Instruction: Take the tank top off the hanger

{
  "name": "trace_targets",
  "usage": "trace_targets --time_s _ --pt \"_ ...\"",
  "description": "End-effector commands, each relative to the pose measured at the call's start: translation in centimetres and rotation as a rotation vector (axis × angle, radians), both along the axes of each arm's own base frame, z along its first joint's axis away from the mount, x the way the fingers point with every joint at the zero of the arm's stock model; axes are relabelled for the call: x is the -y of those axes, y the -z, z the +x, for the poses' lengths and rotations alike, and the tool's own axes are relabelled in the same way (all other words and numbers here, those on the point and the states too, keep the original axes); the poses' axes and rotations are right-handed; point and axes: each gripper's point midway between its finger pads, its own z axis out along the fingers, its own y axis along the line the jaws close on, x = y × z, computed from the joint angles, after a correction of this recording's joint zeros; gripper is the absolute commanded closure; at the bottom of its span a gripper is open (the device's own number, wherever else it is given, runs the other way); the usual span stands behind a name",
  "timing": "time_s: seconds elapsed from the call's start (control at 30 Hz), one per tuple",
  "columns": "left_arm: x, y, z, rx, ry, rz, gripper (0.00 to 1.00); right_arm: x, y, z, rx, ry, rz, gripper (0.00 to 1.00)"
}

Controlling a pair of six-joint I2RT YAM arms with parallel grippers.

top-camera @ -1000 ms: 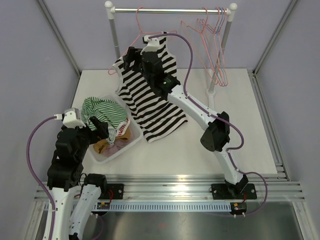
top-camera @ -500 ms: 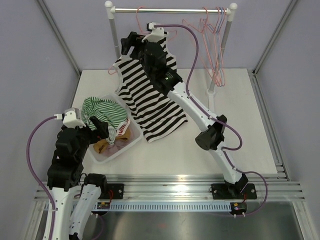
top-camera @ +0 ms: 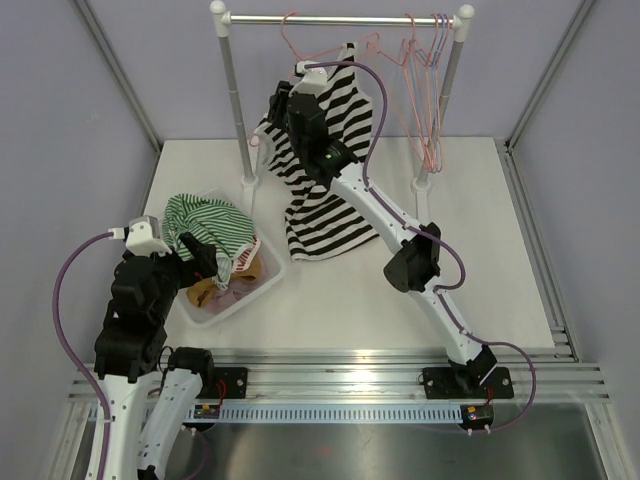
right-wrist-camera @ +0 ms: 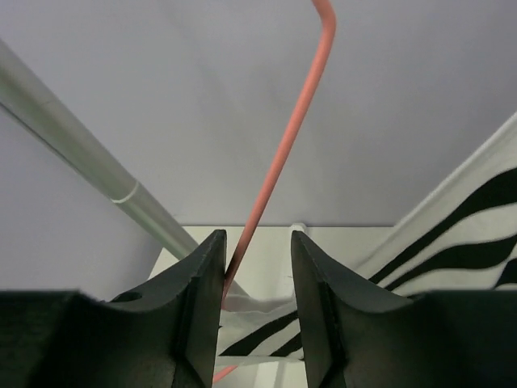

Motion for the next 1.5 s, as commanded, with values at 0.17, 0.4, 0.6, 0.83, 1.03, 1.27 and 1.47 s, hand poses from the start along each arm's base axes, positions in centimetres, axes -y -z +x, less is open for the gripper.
trace_targets --time_s 0.17,0.4,0.6,0.83,1.03,1.27,1.47 --pt "0.6 -0.7 0.7 0.031 0.031 0.0 0.01 3.4 -6.4 -2.9 0.052 -0.016 0.003 0.57" --pt "0.6 -0.7 0.7 0.03 0.033 -0.001 0.01 4.2 -8.4 -4.5 -0.016 -0.21 0.117 0.76" --pt "0.6 -0.6 0.8 0.026 0.031 0.0 0.01 5.0 -7.9 -4.9 -0.114 -0.336 0.185 1.0" --pt "0.5 -0.5 0.9 0.021 0.029 0.002 0.01 3.7 -7.3 -5.3 -0.146 -0.438 0.218 0.64" --pt "0.5 -0.4 0.9 0.018 0.029 0.003 0.01 1.7 -5.9 -4.0 -0.18 -0.475 0.29 0.57" --pt "0.6 -0.5 0.9 0.02 0.034 0.004 0.01 0.3 -3.6 -1.9 -0.2 -0.463 0.355 0.55" --pt "0.7 -0.6 0.9 0.023 0.039 0.004 0.01 -1.2 -3.6 -1.5 -0.184 -0.525 0.426 0.78"
